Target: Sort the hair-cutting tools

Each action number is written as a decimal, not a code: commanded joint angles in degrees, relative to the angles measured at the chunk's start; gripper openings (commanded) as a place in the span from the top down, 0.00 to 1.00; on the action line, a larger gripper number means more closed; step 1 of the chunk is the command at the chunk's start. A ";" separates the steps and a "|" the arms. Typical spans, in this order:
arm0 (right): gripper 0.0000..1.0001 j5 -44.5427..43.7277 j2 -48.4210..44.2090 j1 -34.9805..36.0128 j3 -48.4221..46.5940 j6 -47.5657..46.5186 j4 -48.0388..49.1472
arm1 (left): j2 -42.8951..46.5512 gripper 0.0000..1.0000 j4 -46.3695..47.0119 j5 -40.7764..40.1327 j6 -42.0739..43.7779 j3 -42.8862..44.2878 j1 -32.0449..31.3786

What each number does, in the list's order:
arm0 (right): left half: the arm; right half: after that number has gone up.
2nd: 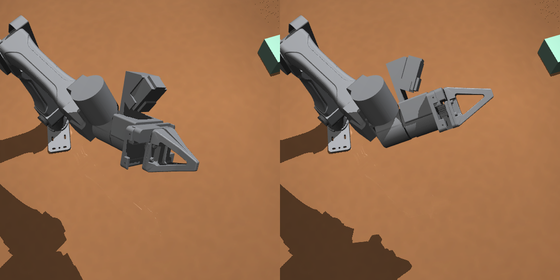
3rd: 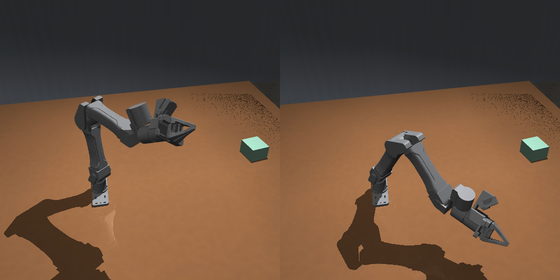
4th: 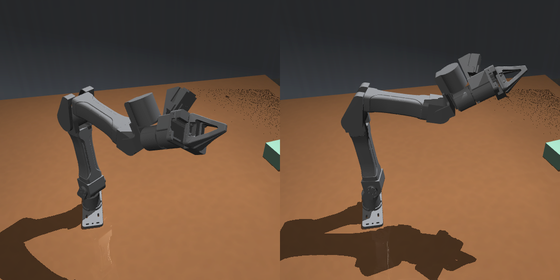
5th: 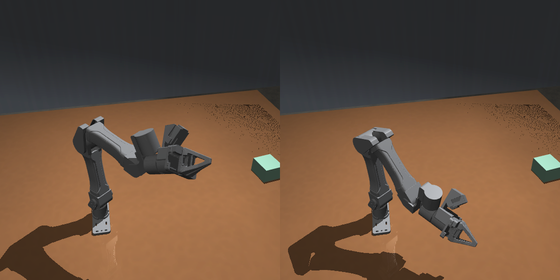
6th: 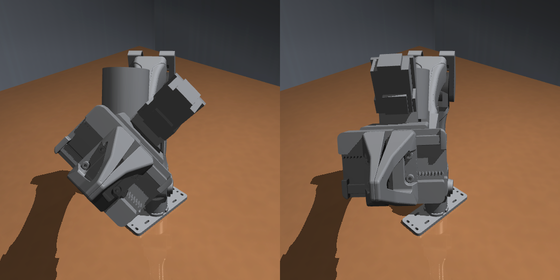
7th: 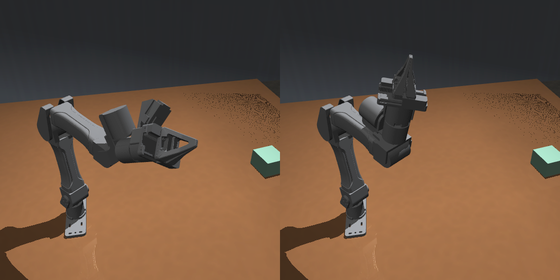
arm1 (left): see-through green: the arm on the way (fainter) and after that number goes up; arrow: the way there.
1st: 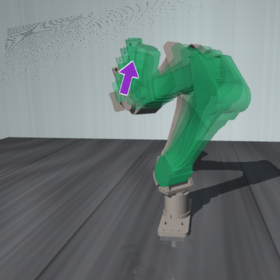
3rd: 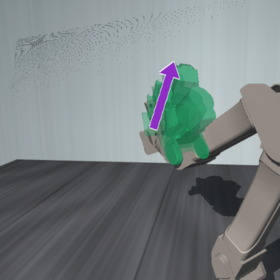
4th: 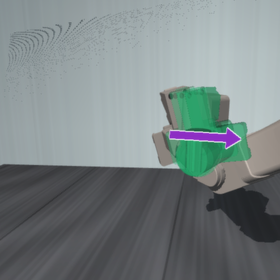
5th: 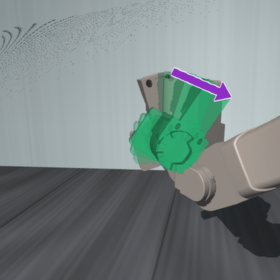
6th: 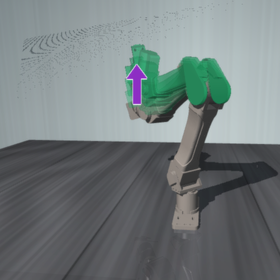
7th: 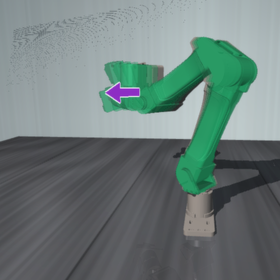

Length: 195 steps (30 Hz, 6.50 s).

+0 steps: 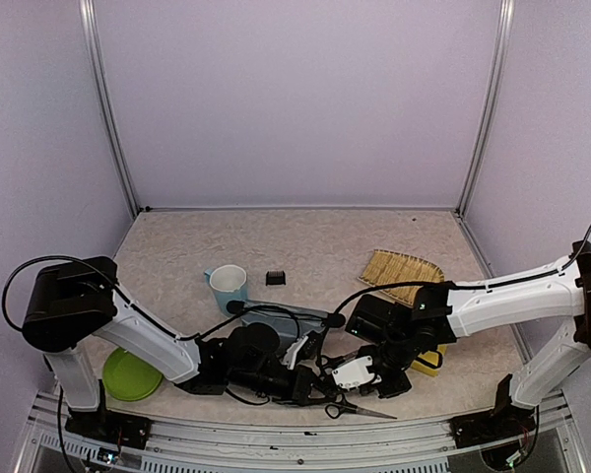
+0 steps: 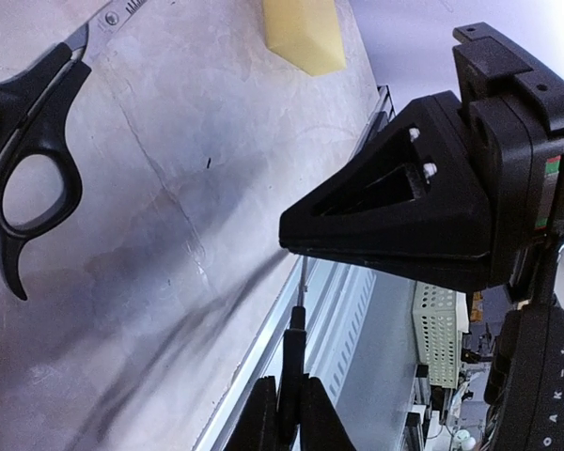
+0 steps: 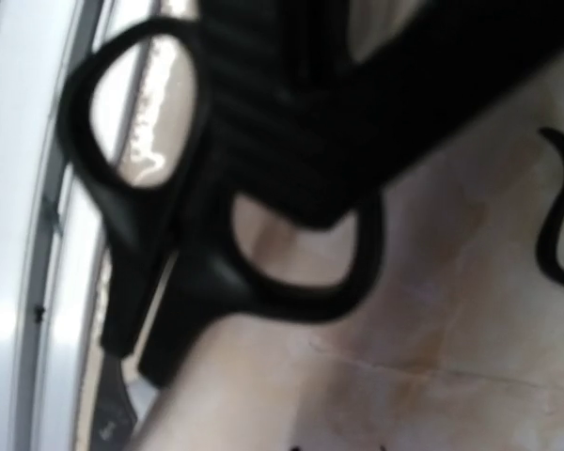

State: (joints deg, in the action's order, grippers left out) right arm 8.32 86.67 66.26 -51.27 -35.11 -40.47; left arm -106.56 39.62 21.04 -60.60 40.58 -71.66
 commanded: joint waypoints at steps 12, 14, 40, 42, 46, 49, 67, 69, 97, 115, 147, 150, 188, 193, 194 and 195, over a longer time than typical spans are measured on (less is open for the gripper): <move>0.81 -0.02 -2.82 -3.43 -1.40 1.51 0.06 | 1.14 1.00 4.76 0.84 1.87 -1.39 0.14; 0.68 4.23 -4.91 -7.95 -2.57 1.50 -0.73 | 3.13 1.00 3.35 -0.82 4.55 -1.79 -0.68; 0.52 38.21 -4.80 -20.12 -12.28 -3.26 -15.76 | 32.47 1.00 -25.73 -24.16 31.49 -2.63 -4.91; 0.52 37.66 -4.47 -20.13 -12.48 -2.83 -15.53 | 33.40 1.00 -25.00 -24.74 31.78 -3.32 -4.91; 0.52 35.14 -2.81 -20.07 -11.88 -0.86 -13.01 | 35.43 1.00 -22.14 -24.44 32.52 -4.85 -4.90; 0.52 34.32 -1.61 -19.90 -11.98 -0.32 -11.71 | 36.14 1.00 -22.13 -24.68 33.30 -4.89 -4.85; 1.00 31.60 0.74 -19.27 -16.27 -0.48 -10.89 | 39.90 0.62 -26.55 -30.41 31.98 -5.80 -2.65; 1.00 24.12 0.35 -19.47 -18.38 -1.28 -11.93 | 40.48 0.47 -30.68 -34.97 31.13 -4.59 -2.49; 1.00 -9.57 13.51 -15.59 -38.38 -1.93 -17.14 | 39.35 0.46 -32.10 -29.44 12.00 -12.25 23.06; 1.00 -11.33 14.13 -12.25 -36.81 0.90 -16.11 | 34.23 0.79 -22.90 -25.04 13.51 -13.17 25.52; 1.00 -17.89 13.90 -10.96 -35.10 1.62 -14.76 | 35.17 0.49 -25.36 -28.56 9.80 -13.05 23.80; 1.00 -17.67 13.57 -10.97 -34.60 1.71 -14.65 | 32.34 0.49 -20.94 -28.10 11.83 -12.60 24.23; 1.00 -16.07 25.33 -3.76 -42.82 3.49 -17.93 | 40.56 1.00 -11.22 -41.22 0.32 -21.68 7.42; 1.00 -14.99 28.06 -2.87 -45.65 5.51 -18.77 | 42.05 1.00 -11.95 -44.31 -1.34 -23.54 6.02; 1.00 -14.39 28.08 -2.81 -46.09 5.77 -18.97 | 42.17 1.00 -11.92 -44.39 -1.50 -23.87 6.00; 0.94 -13.90 27.84 -2.80 -46.33 5.96 -19.05 | 42.40 1.00 -11.97 -44.49 -1.60 -24.10 6.07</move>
State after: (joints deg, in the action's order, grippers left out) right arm -8.29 113.95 62.61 -95.00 -31.35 -57.69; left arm -65.73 27.09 -20.36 -60.47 17.39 -65.12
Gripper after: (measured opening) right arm 0.007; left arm 0.013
